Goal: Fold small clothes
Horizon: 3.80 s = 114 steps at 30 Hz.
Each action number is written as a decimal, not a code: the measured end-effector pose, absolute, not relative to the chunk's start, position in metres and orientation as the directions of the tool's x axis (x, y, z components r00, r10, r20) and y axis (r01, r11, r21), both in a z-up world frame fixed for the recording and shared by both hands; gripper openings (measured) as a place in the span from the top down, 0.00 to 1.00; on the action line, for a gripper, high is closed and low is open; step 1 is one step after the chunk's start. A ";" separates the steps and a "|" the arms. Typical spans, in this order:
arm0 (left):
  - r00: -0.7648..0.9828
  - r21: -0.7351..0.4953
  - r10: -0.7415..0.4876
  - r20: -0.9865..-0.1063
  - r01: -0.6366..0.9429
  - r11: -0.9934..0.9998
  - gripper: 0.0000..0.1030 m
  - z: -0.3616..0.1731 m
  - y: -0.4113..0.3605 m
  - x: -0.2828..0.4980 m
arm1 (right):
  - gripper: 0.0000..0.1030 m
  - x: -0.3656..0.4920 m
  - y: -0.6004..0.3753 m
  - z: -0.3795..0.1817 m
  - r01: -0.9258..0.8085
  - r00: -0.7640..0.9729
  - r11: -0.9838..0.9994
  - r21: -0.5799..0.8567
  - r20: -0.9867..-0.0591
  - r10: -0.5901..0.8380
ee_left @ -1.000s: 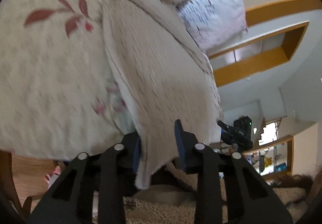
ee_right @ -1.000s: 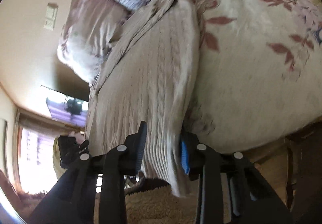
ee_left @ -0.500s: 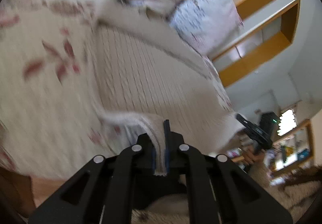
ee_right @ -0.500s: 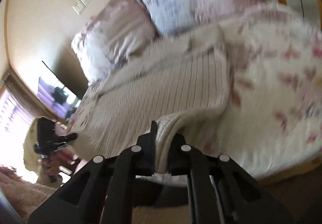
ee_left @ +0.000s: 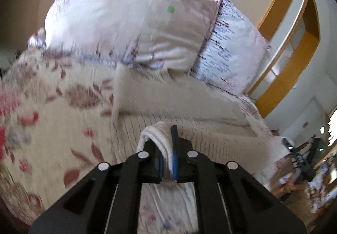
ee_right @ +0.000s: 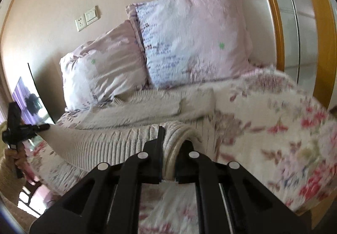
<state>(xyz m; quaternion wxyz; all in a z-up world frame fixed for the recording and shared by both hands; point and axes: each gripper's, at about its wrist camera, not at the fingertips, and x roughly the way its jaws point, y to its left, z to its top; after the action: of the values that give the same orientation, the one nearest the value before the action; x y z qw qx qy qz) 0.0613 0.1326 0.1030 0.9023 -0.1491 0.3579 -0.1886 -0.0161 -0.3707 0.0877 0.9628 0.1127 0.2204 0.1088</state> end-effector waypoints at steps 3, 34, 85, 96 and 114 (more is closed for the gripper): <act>0.701 -0.344 -0.399 -0.591 0.228 0.911 0.94 0.114 0.122 0.078 | 0.92 0.000 -0.364 0.101 -0.160 0.888 0.965 0.208 -0.396 0.232; 0.681 -0.497 -0.383 -0.625 0.032 0.867 0.94 0.066 0.116 0.246 | 0.92 0.175 -0.353 0.068 -0.014 0.852 0.972 0.233 -0.506 0.134; 0.551 -0.406 -0.354 -0.756 0.030 0.913 0.66 0.029 0.124 0.214 | 0.79 0.176 -0.397 0.010 0.098 0.665 0.951 0.293 -0.731 0.157; 0.534 -0.413 -0.363 -0.763 0.029 0.910 0.93 0.030 0.130 0.206 | 0.91 0.156 -0.398 0.027 0.089 0.728 0.946 0.313 -0.668 0.152; 0.521 -0.402 -0.359 -0.775 0.033 0.915 0.90 0.023 0.140 0.194 | 0.91 0.156 -0.388 0.007 0.169 0.659 0.964 0.207 -0.751 0.046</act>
<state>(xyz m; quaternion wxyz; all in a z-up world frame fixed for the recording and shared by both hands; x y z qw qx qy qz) 0.1940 0.1400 0.0232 0.8550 -0.1714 0.4759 -0.1145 0.1558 -0.3876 0.0067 0.9013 0.1306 0.4116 -0.0343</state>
